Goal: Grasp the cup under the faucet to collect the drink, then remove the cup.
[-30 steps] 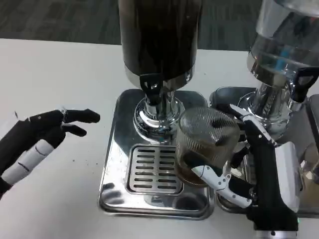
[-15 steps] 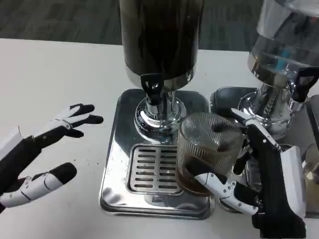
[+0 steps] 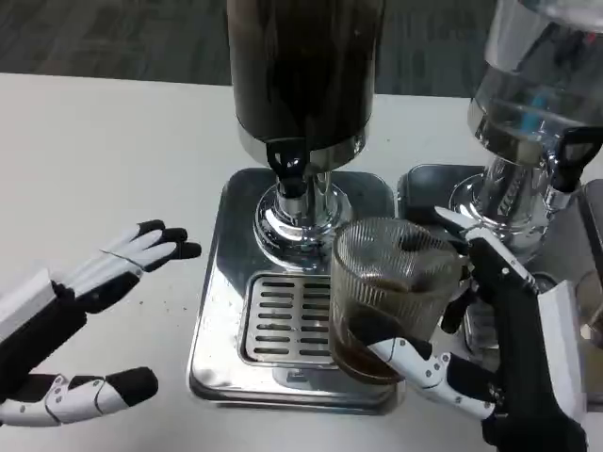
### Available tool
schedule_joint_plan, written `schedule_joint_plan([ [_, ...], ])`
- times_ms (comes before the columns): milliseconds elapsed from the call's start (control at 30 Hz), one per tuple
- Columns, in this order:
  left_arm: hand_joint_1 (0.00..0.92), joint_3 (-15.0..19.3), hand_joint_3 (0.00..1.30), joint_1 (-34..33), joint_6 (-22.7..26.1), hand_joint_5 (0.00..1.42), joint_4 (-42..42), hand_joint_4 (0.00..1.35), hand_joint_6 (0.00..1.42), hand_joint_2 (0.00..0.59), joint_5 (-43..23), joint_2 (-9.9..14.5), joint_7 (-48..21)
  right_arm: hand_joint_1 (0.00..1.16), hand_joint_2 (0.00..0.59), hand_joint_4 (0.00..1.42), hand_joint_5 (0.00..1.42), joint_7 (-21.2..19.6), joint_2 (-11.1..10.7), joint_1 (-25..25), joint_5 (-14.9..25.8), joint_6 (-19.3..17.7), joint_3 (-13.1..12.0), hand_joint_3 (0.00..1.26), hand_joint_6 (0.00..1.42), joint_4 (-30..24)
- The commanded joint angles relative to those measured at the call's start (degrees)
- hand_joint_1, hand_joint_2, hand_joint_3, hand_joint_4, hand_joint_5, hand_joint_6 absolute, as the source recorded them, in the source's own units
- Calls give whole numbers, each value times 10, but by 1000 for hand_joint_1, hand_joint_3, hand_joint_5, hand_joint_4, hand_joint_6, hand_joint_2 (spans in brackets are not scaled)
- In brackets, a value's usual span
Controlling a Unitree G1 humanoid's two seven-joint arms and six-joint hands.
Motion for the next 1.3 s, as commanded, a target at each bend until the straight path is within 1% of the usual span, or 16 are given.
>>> schedule_joint_plan([
  [33, 0, -17, 100, 13, -7, 0, -2, 0, 153, 129, 7, 14, 17, 718, 214, 671, 871, -5, 5, 1, 6, -25, -3, 546, 1118, -18],
  [100, 0, -20, 99, 14, -5, 0, -1, 0, 153, 118, 4, 15, 21, 718, 214, 671, 871, -5, 6, 0, 8, -29, -3, 548, 1129, -16],
  [167, 0, -22, 98, 15, -4, 0, 1, 0, 153, 117, 3, 18, 25, 720, 211, 671, 871, -10, 7, 2, 0, -30, -3, 548, 1131, -20],
  [433, 0, -41, 97, 28, -9, 0, -6, 0, 153, 115, 5, 27, 33, 738, 209, 687, 882, -3, 11, 12, 9, -38, -1, 548, 1148, -27],
  [667, 0, -45, 87, 27, -8, 0, -4, 0, 153, 123, 3, 32, 42, 745, 205, 688, 898, -3, 12, 21, 3, -42, -1, 555, 1152, -40],
  [833, 0, -52, 87, 36, -9, 0, -13, 0, 153, 123, 1, 34, 47, 750, 201, 688, 899, 1, 10, 34, 3, -50, 2, 557, 1166, -48],
  [1067, 0, -58, 87, 45, -10, 0, -22, 0, 153, 123, -6, 38, 50, 752, 200, 688, 904, 15, 2, 62, 10, -57, -4, 562, 1168, -70],
  [1300, 0, -66, 87, 47, -4, 0, -29, 0, 153, 124, -14, 41, 48, 753, 200, 688, 909, 24, 7, 81, 17, -60, -1, 563, 1169, -91],
])
